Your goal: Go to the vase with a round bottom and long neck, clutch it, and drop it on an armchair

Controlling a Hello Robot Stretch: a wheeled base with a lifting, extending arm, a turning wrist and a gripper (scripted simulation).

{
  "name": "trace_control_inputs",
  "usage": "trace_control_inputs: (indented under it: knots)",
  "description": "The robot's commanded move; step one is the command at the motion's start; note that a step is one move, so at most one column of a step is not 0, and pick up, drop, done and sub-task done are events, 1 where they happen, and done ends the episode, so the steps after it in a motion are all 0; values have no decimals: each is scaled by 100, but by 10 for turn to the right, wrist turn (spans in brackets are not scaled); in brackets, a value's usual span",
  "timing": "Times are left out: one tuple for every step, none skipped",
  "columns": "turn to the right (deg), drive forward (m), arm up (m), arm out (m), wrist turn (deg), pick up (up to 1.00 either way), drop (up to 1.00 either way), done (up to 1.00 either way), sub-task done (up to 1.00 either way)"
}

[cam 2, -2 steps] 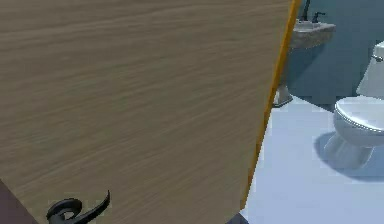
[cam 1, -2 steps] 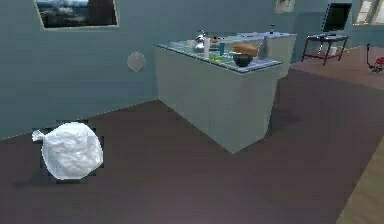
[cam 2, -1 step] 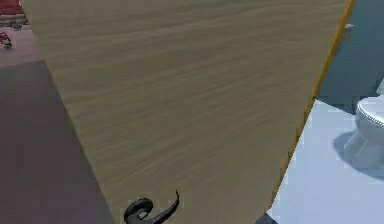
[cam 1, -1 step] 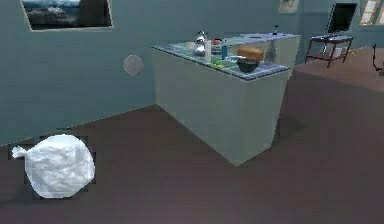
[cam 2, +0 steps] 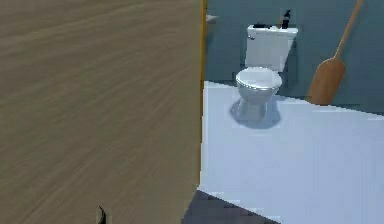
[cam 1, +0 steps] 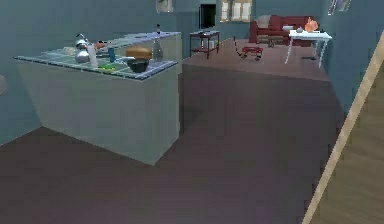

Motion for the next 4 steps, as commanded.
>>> trace_control_inputs:
  knots:
    - [0,35,0,0,0,0,0,0,0]
    - [210,0,0,0,0,0,0,0,0]
    - [30,0,0,0,0,0,0,0,0]
    - [0,100,0,0,0,0,0,0,0]
